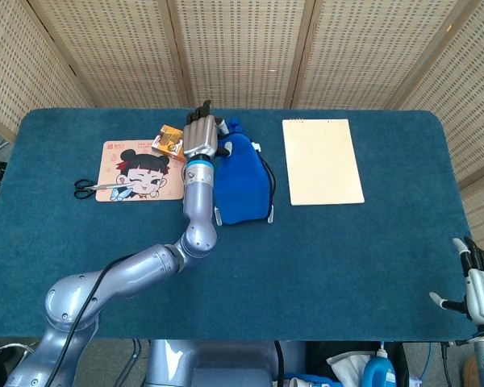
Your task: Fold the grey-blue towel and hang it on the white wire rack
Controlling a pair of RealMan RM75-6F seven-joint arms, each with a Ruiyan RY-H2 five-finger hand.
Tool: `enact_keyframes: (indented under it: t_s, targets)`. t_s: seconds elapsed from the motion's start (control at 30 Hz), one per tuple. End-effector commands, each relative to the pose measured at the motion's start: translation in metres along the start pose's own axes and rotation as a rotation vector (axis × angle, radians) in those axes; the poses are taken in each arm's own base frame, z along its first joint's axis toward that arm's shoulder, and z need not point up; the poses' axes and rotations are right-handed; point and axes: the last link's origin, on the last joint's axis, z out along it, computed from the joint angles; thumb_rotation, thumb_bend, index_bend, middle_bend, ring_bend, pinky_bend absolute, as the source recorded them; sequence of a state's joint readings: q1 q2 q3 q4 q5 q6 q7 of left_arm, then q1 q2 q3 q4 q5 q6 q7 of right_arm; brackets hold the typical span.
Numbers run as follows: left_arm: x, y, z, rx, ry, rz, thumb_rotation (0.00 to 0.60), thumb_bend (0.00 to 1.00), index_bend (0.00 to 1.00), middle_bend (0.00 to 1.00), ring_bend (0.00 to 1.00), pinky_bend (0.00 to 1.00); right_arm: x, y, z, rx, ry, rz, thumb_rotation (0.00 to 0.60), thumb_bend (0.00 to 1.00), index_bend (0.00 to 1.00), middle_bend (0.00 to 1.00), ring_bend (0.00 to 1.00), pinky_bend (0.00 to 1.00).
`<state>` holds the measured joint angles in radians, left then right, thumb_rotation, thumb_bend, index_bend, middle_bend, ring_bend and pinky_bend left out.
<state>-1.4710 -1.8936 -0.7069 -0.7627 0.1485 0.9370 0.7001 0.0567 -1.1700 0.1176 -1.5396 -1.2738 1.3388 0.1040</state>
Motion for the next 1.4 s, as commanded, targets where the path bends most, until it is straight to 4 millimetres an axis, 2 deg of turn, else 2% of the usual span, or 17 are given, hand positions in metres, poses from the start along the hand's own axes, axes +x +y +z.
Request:
enact_keyframes:
  t_s: [0.03,0.2,0.53,0.7,0.83,0.93,1.13,1.27,1.3,1.4]
  targets:
    - [-0.009,0.001,0.000,-0.019,0.000,0.009,0.600,0.26,0.00,0.00,0.00,0.00,0.000,0.000,0.000,-0.001,-0.001,-0.001,0.600,0.00,0.00,0.00,0.00,0.00]
    - [-0.013,0.000,0.000,-0.027,0.004,0.017,0.600,0.25,0.00,0.00,0.00,0.00,-0.001,0.000,0.000,-0.004,-0.003,-0.002,0.600,0.00,0.00,0.00,0.00,0.00]
    - [-0.006,-0.007,0.002,-0.043,0.047,0.038,0.600,0.25,0.00,0.00,0.00,0.00,-0.001,0.000,0.001,-0.002,-0.003,0.001,0.600,0.00,0.00,0.00,0.00,0.00]
    - [0.013,-0.016,-0.005,-0.099,0.077,0.070,0.600,0.25,0.00,0.00,0.00,0.00,0.000,-0.002,0.000,0.006,-0.002,0.003,0.600,0.00,0.00,0.00,0.00,0.00]
    - [0.033,-0.032,-0.018,-0.155,0.102,0.100,0.600,0.24,0.00,0.00,0.00,0.00,0.000,-0.004,-0.001,0.017,0.000,0.006,0.600,0.00,0.00,0.00,0.00,0.00]
    - [0.049,-0.054,-0.035,-0.222,0.121,0.088,0.600,0.22,0.00,0.00,0.00,0.00,0.001,-0.006,-0.003,0.027,0.001,0.008,0.600,0.00,0.00,0.00,0.00,0.00]
    - [0.066,-0.097,-0.061,-0.277,0.145,0.099,0.600,0.19,0.00,0.00,0.00,0.00,0.002,-0.008,-0.005,0.042,0.007,0.014,0.600,0.00,0.00,0.00,0.00,0.00]
    - [0.079,-0.143,-0.082,-0.268,0.154,0.121,0.600,0.19,0.00,0.00,0.00,0.00,0.004,-0.011,-0.007,0.058,0.012,0.018,0.600,0.00,0.00,0.00,0.00,0.00]
    - [0.085,-0.165,-0.090,-0.244,0.163,0.133,0.600,0.19,0.00,0.00,0.00,0.00,0.005,-0.013,-0.008,0.067,0.015,0.020,0.600,0.00,0.00,0.00,0.00,0.00]
    - [0.093,-0.194,-0.107,-0.241,0.157,0.131,0.600,0.19,0.00,0.00,0.00,0.00,0.006,-0.014,-0.011,0.078,0.019,0.021,0.600,0.00,0.00,0.00,0.00,0.00]
